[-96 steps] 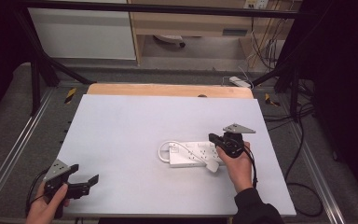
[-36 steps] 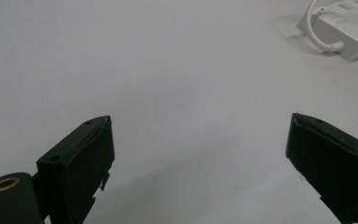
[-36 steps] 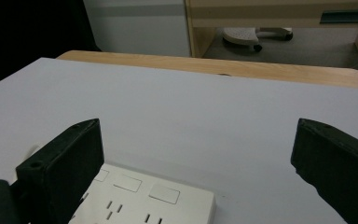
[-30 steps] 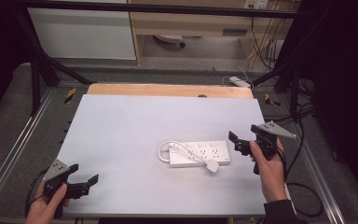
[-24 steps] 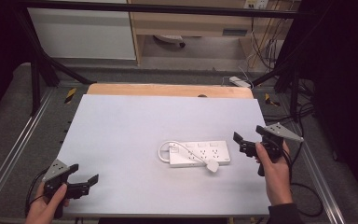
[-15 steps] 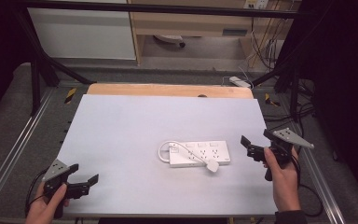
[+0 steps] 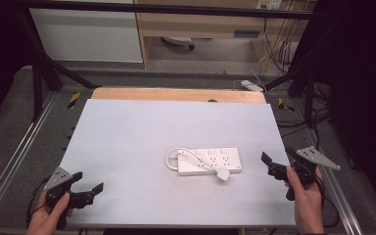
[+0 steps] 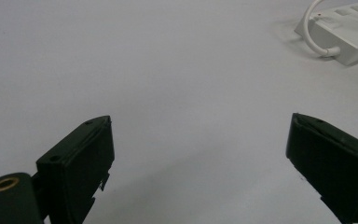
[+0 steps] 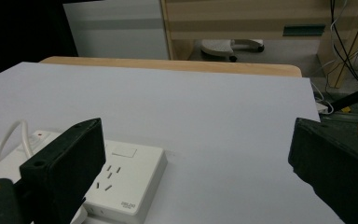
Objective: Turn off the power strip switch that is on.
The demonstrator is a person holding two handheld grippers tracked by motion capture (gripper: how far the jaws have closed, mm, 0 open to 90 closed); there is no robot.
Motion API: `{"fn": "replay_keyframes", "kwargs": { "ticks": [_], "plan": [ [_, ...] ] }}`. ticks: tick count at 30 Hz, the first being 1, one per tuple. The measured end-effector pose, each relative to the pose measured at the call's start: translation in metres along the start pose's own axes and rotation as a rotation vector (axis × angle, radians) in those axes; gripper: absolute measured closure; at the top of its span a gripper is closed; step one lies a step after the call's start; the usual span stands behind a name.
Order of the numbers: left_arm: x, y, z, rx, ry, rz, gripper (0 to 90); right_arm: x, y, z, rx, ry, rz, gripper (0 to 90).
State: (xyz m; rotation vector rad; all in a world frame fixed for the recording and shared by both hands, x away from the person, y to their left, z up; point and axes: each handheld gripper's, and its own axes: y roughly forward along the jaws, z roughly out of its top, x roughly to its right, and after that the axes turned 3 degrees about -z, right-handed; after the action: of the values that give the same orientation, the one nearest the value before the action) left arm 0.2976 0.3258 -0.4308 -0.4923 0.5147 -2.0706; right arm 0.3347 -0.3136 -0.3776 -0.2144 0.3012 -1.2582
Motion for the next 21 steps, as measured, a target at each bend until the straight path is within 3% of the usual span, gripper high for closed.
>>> {"fn": "replay_keyframes", "kwargs": {
  "ticks": [21],
  "plan": [
    [0.0, 0.0, 0.0, 0.0, -0.003, 0.0, 7.8, 0.001, -0.004, -0.027, -0.052, 0.011, 0.015, 4.6]
  ]
}}
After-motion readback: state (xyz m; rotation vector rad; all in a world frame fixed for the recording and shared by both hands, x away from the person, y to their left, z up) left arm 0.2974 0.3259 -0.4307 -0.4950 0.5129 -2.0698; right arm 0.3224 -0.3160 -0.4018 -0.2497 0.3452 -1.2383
